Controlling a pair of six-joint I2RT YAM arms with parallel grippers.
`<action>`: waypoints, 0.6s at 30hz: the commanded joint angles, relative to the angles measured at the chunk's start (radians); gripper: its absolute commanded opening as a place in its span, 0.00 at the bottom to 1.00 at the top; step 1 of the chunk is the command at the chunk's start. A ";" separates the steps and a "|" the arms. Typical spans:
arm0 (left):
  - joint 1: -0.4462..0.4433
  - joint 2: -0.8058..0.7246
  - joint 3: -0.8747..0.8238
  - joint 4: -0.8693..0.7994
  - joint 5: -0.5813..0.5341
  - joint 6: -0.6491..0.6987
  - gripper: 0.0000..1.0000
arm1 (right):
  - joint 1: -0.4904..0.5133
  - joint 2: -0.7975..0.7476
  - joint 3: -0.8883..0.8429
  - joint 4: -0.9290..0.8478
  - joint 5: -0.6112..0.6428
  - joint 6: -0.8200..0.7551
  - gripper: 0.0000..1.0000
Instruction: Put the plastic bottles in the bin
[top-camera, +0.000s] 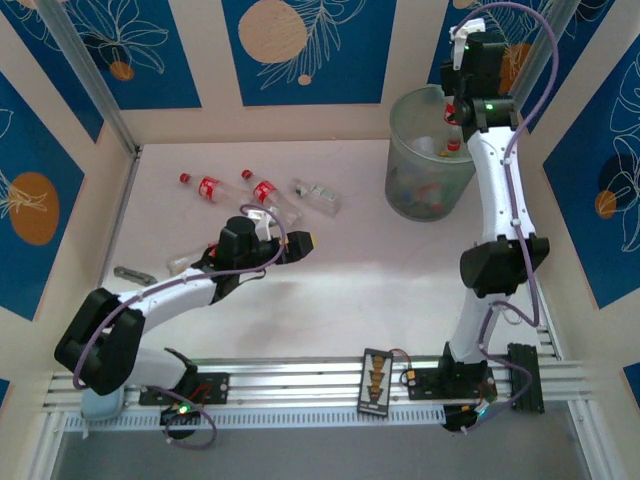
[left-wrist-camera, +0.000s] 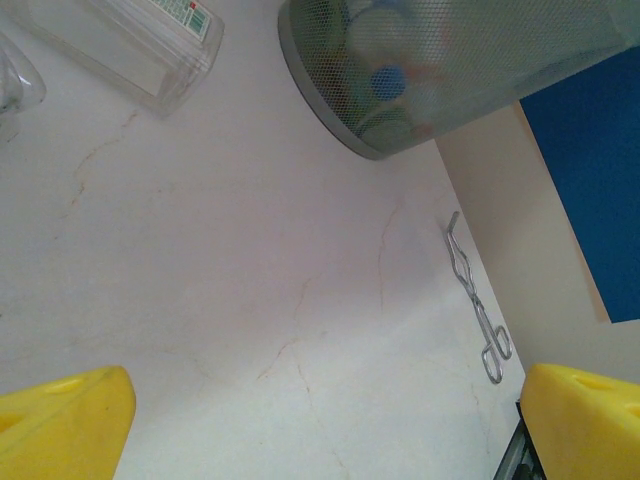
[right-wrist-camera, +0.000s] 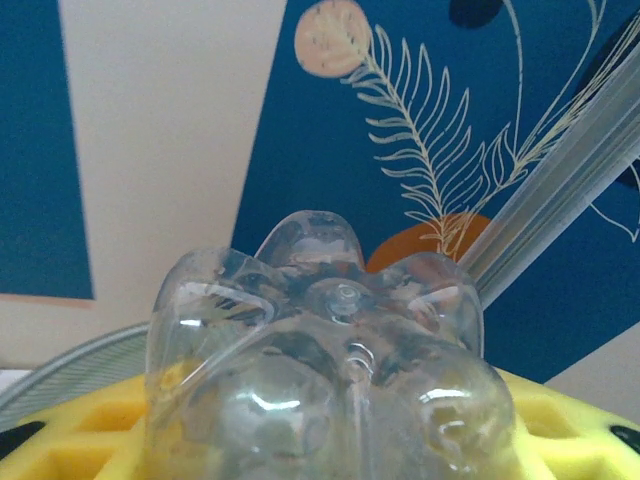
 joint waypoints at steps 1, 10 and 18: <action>0.009 -0.007 0.005 0.017 0.020 -0.004 0.98 | 0.001 0.042 0.040 0.040 0.080 -0.120 0.00; 0.009 0.011 0.022 -0.004 0.020 0.012 0.98 | -0.004 0.124 -0.012 0.030 0.007 -0.147 0.00; 0.009 0.035 0.014 0.014 0.011 -0.003 0.98 | -0.030 0.196 -0.034 0.008 -0.048 -0.084 0.00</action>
